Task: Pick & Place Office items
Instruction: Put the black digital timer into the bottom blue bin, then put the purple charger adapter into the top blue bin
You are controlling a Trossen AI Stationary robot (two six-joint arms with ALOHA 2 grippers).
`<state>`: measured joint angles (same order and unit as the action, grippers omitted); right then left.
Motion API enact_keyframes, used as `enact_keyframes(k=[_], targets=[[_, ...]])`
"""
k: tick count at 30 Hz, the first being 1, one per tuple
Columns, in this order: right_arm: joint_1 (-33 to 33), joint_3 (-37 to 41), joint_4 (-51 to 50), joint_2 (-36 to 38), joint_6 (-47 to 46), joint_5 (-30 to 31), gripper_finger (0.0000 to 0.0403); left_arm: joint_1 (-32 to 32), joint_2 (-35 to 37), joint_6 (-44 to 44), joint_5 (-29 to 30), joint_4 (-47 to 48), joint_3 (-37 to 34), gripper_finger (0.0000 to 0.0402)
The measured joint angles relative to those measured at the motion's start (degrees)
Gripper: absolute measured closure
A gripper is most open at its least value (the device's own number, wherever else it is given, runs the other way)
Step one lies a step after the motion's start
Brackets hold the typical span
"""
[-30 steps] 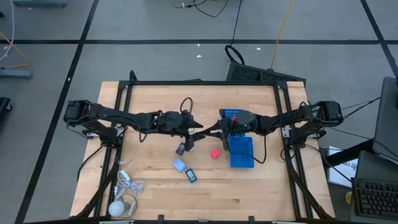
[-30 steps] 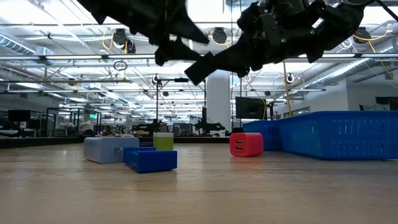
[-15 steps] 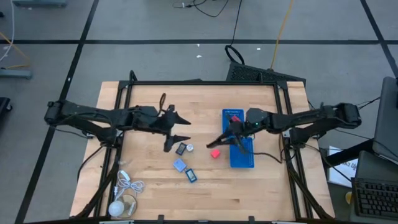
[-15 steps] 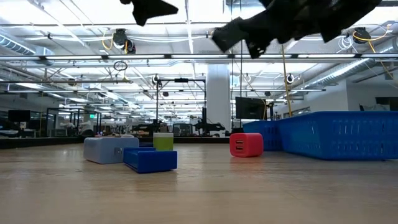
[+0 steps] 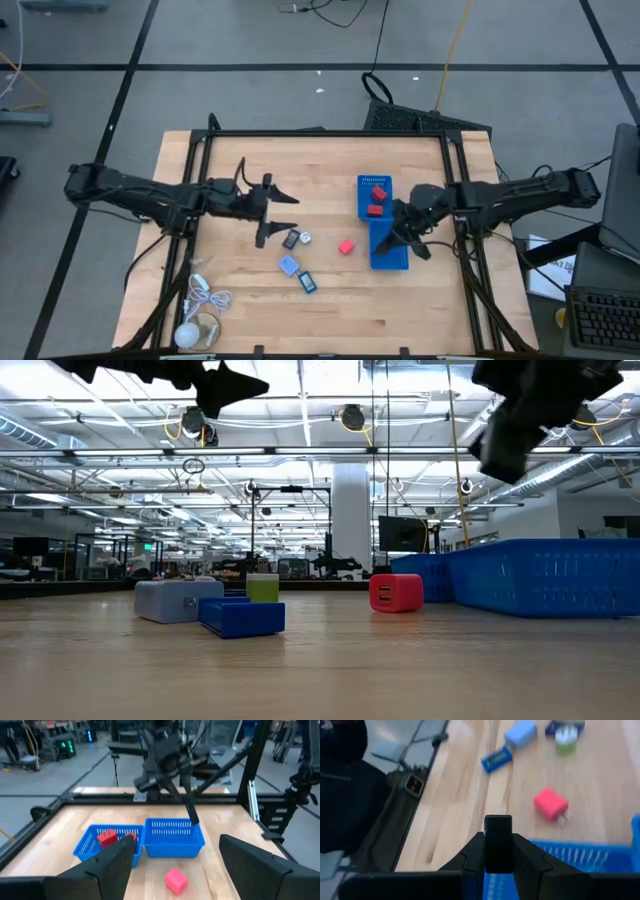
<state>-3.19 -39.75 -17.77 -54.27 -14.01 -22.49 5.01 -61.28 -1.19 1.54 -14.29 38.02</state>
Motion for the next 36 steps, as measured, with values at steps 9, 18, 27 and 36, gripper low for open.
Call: enact_keyframes(k=[9, 18, 27, 36], targets=[[-3.4, 0.6, -5.4, -3.0, -2.5, 4.4, 0.0345, -1.5, 1.5, -0.6, 0.0, 0.5, -1.1, 0.0105], [-3.7, 4.8, -3.0, -7.0, -3.3, 5.1, 0.0339, -2.4, 1.4, -3.7, 0.0, 3.1, -1.1, 0.0105], [-3.7, 6.7, 0.0, -7.3, -3.6, 6.0, 0.0284, -2.4, 0.8, -5.4, 0.0, 2.7, -1.1, 0.0105], [-2.1, 6.7, 4.5, -7.3, -3.4, 6.0, 0.0279, -2.4, 0.5, -5.4, 0.0, 3.4, -1.1, 0.0105]])
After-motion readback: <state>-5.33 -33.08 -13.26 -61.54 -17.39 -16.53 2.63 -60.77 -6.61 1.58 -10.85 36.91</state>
